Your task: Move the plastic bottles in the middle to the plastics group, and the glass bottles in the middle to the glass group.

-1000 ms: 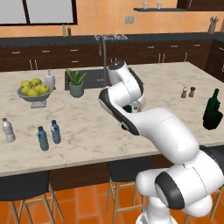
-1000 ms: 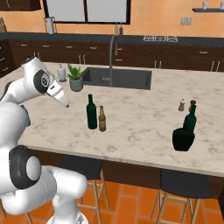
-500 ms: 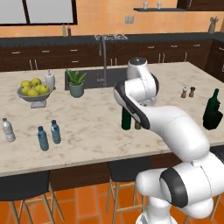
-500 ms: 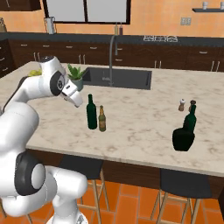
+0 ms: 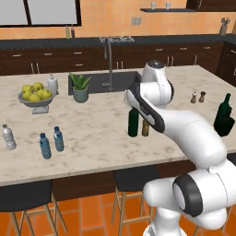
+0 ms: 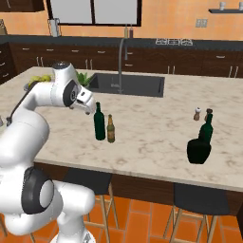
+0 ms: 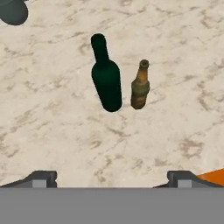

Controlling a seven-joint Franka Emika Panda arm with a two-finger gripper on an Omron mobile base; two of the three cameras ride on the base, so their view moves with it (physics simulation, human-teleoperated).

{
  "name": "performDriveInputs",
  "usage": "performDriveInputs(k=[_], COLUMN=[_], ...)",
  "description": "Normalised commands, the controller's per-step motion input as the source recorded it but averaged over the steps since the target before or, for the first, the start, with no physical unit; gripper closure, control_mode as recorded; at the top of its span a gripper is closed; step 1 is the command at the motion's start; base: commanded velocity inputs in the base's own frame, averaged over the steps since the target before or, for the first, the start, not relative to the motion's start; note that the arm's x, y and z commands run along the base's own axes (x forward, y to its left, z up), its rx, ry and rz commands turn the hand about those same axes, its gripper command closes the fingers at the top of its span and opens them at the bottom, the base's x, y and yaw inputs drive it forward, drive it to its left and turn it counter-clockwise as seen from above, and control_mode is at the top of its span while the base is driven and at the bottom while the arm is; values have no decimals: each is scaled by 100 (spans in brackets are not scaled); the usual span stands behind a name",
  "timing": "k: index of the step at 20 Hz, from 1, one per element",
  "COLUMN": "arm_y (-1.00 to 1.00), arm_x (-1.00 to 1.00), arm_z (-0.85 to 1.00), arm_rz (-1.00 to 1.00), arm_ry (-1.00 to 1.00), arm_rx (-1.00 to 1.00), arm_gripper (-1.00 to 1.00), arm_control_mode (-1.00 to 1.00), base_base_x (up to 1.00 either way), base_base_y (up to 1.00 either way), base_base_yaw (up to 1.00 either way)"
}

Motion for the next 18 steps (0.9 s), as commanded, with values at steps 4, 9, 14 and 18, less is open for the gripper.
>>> performDriveInputs(k=[4, 9, 14, 18], arm_y=[-29, -12, 0, 0], arm_x=[39, 31, 1, 24], arm_z=[-14, -19, -26, -2], arm_rz=[9, 7, 6, 0], arm_ry=[-11, -22, -21, 3], arm_rx=[0, 0, 0, -4], arm_gripper=[-100, -100, -100, -100], arm_control_mode=[-100, -100, -100, -100], base_base_x=[0, 0, 0, 0], base_base_y=[0, 0, 0, 0], base_base_yaw=[0, 0, 0, 0])
